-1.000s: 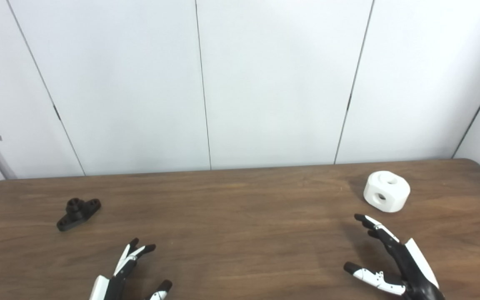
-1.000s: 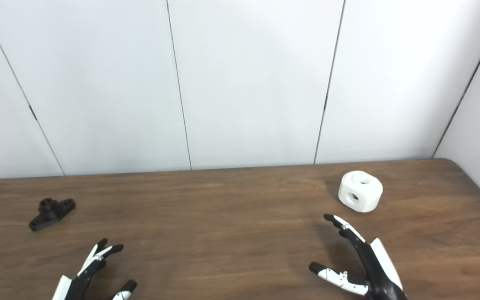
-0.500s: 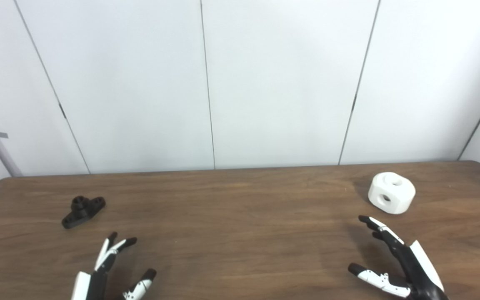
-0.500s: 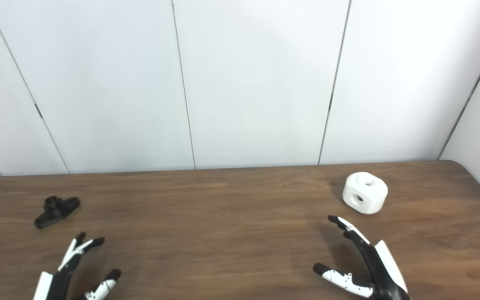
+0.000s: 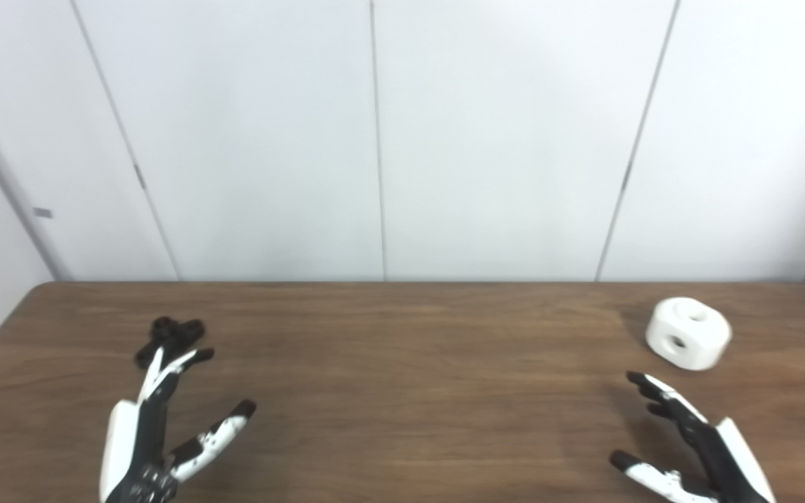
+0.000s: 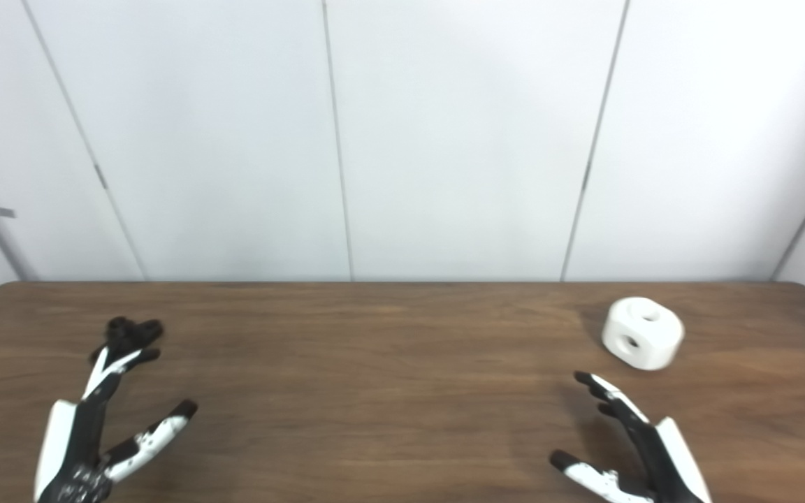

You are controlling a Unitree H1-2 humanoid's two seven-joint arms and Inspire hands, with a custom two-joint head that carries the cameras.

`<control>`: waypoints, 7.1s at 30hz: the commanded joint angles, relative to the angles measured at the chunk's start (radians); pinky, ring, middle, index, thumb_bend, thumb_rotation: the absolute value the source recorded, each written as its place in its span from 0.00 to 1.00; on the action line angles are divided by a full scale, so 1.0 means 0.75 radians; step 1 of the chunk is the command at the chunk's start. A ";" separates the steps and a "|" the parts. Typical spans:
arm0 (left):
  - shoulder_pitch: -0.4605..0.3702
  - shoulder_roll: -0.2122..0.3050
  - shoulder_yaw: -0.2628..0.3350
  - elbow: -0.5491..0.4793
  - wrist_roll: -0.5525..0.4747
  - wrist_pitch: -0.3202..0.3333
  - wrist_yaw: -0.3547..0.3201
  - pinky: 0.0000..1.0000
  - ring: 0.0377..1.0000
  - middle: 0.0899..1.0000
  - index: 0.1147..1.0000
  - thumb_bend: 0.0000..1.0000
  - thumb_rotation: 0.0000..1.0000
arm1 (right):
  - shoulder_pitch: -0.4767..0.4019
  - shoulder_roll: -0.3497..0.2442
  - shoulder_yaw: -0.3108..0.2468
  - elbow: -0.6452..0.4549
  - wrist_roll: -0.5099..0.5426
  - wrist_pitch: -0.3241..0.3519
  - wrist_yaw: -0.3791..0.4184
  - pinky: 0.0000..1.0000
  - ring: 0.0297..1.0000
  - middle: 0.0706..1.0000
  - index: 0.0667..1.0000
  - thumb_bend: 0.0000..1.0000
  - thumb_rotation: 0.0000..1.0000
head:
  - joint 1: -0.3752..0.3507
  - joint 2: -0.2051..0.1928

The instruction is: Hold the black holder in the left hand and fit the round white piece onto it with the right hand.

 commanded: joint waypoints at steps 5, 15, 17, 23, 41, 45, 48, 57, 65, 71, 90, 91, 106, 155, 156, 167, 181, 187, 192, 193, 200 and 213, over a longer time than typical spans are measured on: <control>-0.096 0.048 0.044 -0.090 0.082 0.117 0.021 0.99 1.00 1.00 0.78 0.85 0.31 | 0.050 0.004 0.000 0.117 0.029 -0.034 0.010 0.83 0.88 0.88 0.83 0.65 0.60 | 0.025 -0.015; -0.181 0.177 0.129 -0.119 0.119 0.247 0.000 1.00 1.00 1.00 0.78 0.93 0.21 | 0.046 -0.002 -0.003 0.131 0.005 -0.026 0.005 0.81 0.86 0.88 0.85 0.63 0.61 | 0.061 -0.026; -0.195 0.206 0.142 -0.095 0.100 0.234 0.004 1.00 1.00 1.00 0.79 0.94 0.20 | 0.043 -0.003 -0.003 0.139 0.012 -0.034 0.007 0.82 0.87 0.88 0.85 0.62 0.61 | 0.073 -0.030; -0.247 0.268 0.161 -0.052 0.078 0.287 -0.025 1.00 1.00 1.00 0.81 0.96 0.22 | 0.039 -0.010 -0.001 0.140 -0.004 -0.014 0.006 0.83 0.87 0.88 0.85 0.60 0.62 | 0.102 -0.039; -0.406 0.317 0.145 0.046 -0.027 0.591 -0.257 1.00 1.00 1.00 0.83 1.00 0.32 | 0.005 -0.055 -0.022 0.235 0.069 -0.095 0.037 0.86 0.89 0.89 0.86 0.56 0.60 | 0.244 -0.060; -0.416 0.289 0.156 0.060 0.039 0.591 -0.290 1.00 1.00 1.00 0.85 1.00 0.32 | -0.007 -0.068 -0.022 0.265 0.080 -0.124 0.037 0.85 0.89 0.89 0.87 0.54 0.59 | 0.276 -0.064; -0.424 0.272 0.156 0.088 0.086 0.591 -0.307 1.00 1.00 1.00 0.85 1.00 0.30 | -0.012 -0.075 -0.021 0.268 0.052 -0.086 0.026 0.88 0.91 0.90 0.87 0.62 0.67 | 0.285 -0.067; -0.454 0.278 0.134 0.209 0.184 0.591 -0.310 1.00 1.00 1.00 0.84 1.00 0.29 | -0.010 -0.086 -0.026 0.278 0.041 -0.085 0.017 0.90 0.92 0.92 0.87 0.66 0.72 | 0.336 -0.075; -0.499 0.278 0.141 0.318 0.220 0.591 -0.216 1.00 1.00 1.00 0.86 1.00 0.27 | -0.020 -0.096 -0.024 0.320 0.038 -0.126 0.005 0.89 0.91 0.91 0.88 0.62 0.73 | 0.364 -0.087; -0.527 0.274 0.145 0.424 0.254 0.591 -0.152 1.00 1.00 1.00 0.86 1.00 0.26 | -0.020 -0.095 -0.024 0.314 0.045 -0.120 0.004 0.91 0.92 0.92 0.88 0.61 0.73 | 0.364 -0.087; -0.612 0.316 0.097 0.685 0.270 0.591 -0.122 1.00 1.00 1.00 0.86 1.00 0.28 | -0.006 -0.096 -0.032 0.309 0.045 -0.139 -0.001 0.92 0.92 0.91 0.88 0.59 0.74 | 0.374 -0.085; -0.612 0.317 0.088 0.688 0.272 0.591 -0.124 1.00 1.00 1.00 0.85 1.00 0.28 | -0.006 -0.096 -0.033 0.309 0.052 -0.140 0.002 0.91 0.92 0.91 0.88 0.59 0.74 | 0.371 -0.083; -0.610 0.265 -0.097 0.747 0.223 0.588 -0.071 1.00 1.00 1.00 0.75 1.00 0.25 | 0.010 -0.088 -0.029 0.258 0.039 -0.115 0.001 0.58 0.78 0.79 0.75 0.90 0.85 | 0.343 -0.072; -0.564 0.357 -0.319 0.932 0.194 0.423 0.132 1.00 1.00 0.93 0.41 0.52 0.05 | 0.052 -0.075 -0.020 0.159 0.040 -0.068 -0.006 0.19 0.69 0.75 0.71 1.00 0.92 | 0.188 -0.013; -0.560 0.360 -0.318 0.925 0.188 0.416 0.129 1.00 1.00 0.93 0.41 0.52 0.05 | 0.052 -0.071 -0.021 0.145 0.030 -0.055 -0.012 0.18 0.70 0.76 0.72 1.00 0.92 | 0.175 -0.009; -0.498 0.343 -0.312 0.810 0.119 0.333 0.129 1.00 1.00 0.93 0.41 0.52 0.04 | 0.047 -0.049 -0.092 -0.037 -0.047 0.130 -0.059 0.00 0.77 0.83 0.76 1.00 0.87 | 0.084 -0.003; -0.347 0.233 -0.400 0.422 0.124 0.273 0.056 1.00 1.00 0.94 0.41 0.52 0.05 | 0.000 -0.122 -0.270 -0.088 -0.082 0.165 -0.102 0.00 0.91 0.93 0.88 0.67 0.59 | -0.004 -0.003; -0.293 0.167 -0.466 0.334 0.155 0.225 0.039 1.00 1.00 0.94 0.41 0.52 0.05 | -0.034 -0.159 -0.316 -0.131 -0.080 0.206 -0.098 0.87 0.93 0.94 0.90 0.52 0.13 | -0.054 0.003; -0.245 0.126 -0.498 0.272 0.182 0.178 0.029 1.00 1.00 0.93 0.41 0.52 0.05 | -0.067 -0.186 -0.346 -0.151 -0.089 0.236 -0.097 0.94 0.94 0.94 0.89 0.55 0.01 | -0.111 0.017; -0.236 0.120 -0.505 0.259 0.186 0.176 0.021 1.00 1.00 0.93 0.41 0.52 0.05 | -0.074 -0.192 -0.351 -0.158 -0.096 0.245 -0.097 0.92 0.93 0.93 0.89 0.56 0.00 | -0.125 0.020; -0.197 0.100 -0.547 0.232 0.185 0.133 -0.033 1.00 1.00 0.93 0.41 0.52 0.04 | -0.121 -0.243 -0.366 -0.215 -0.143 0.316 -0.090 0.86 0.90 0.90 0.86 0.62 0.29 | -0.258 0.042; -0.179 0.155 -0.494 0.308 0.116 -0.023 -0.106 1.00 1.00 0.92 0.41 0.52 0.04 | -0.295 -0.381 -0.323 0.180 -0.181 0.211 -0.136 0.91 0.93 0.93 0.85 0.98 0.61 | -0.737 0.018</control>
